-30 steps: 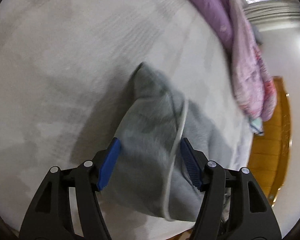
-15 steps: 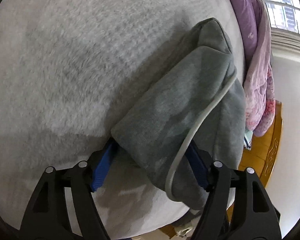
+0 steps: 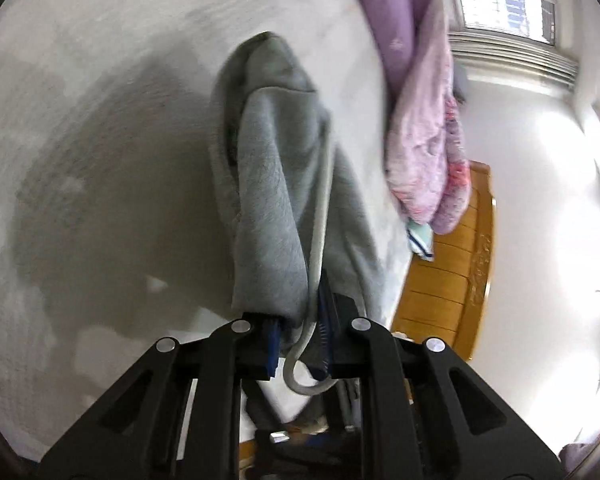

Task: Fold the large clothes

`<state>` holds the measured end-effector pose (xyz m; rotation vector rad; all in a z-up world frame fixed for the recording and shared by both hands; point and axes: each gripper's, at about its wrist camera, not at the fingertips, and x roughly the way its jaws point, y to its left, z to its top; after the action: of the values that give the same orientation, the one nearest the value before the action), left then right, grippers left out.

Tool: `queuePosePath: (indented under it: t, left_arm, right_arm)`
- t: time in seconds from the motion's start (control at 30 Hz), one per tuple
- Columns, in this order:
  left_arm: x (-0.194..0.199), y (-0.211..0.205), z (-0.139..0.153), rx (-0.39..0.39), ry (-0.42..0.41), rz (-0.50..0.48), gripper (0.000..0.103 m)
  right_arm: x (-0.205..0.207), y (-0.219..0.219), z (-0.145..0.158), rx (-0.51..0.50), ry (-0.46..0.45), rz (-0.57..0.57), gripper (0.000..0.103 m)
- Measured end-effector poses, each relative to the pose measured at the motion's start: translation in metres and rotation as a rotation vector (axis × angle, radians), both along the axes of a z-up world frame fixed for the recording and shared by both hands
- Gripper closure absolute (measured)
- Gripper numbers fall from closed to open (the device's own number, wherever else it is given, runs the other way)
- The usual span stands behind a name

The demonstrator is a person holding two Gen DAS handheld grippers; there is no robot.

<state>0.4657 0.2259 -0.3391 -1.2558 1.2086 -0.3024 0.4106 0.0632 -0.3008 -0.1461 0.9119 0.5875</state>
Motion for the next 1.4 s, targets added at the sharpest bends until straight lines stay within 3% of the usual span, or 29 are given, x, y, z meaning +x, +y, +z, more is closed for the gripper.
queuePosePath:
  t: [0.2,0.3,0.33,0.37,0.47,0.57,0.63,0.67,0.73,0.83,0.87,0.97,1.23,1.4]
  left_arm:
    - [0.018,-0.013,0.019,0.005,-0.054,-0.044,0.089]
    - [0.007,0.003,0.018,0.006,-0.058,-0.052,0.089]
    - [0.008,0.002,0.019,0.011,-0.06,-0.056,0.089]
    - [0.007,0.003,0.02,0.017,-0.064,-0.062,0.089]
    - [0.011,0.002,0.028,0.054,-0.083,-0.085,0.088]
    - [0.011,0.004,0.048,0.038,-0.152,-0.103,0.084]
    - [0.009,0.01,0.063,0.023,-0.204,-0.092,0.071]
    - [0.009,0.014,0.069,0.042,-0.222,-0.076,0.064]
    - [0.009,0.022,0.078,0.131,-0.231,-0.048,0.063]
    - [0.018,0.017,0.06,0.25,-0.168,-0.055,0.063]
    - [0.025,0.009,0.048,0.286,-0.129,-0.073,0.063]
    - [0.038,-0.015,0.029,0.288,-0.104,-0.109,0.063]
    - [0.088,-0.133,0.037,0.267,-0.223,-0.291,0.063]
    - [0.11,-0.203,0.034,0.323,-0.261,-0.451,0.063]
  right_arm:
    - [0.015,0.004,-0.006,-0.034,-0.069,-0.071,0.034]
    - [0.029,0.005,-0.007,-0.037,-0.105,-0.14,0.035]
    - [0.036,0.005,-0.007,-0.035,-0.105,-0.169,0.039]
    - [0.042,0.005,-0.007,-0.028,-0.09,-0.187,0.054]
    - [0.062,-0.014,-0.009,0.092,0.032,-0.247,0.077]
    - [0.068,-0.036,-0.003,0.201,0.103,-0.306,0.082]
    - [0.07,-0.06,-0.003,0.322,0.175,-0.379,0.083]
    - [0.071,-0.069,-0.001,0.366,0.2,-0.411,0.083]
    - [0.071,-0.091,0.001,0.478,0.245,-0.488,0.083]
    - [0.069,-0.119,0.007,0.594,0.281,-0.577,0.083]
    - [0.067,-0.128,0.009,0.625,0.288,-0.6,0.083]
    - [0.063,-0.161,0.011,0.735,0.319,-0.69,0.083]
    - [0.042,-0.249,0.007,0.915,0.353,-0.921,0.085]
    - [0.022,-0.297,-0.013,0.932,0.38,-1.079,0.087]
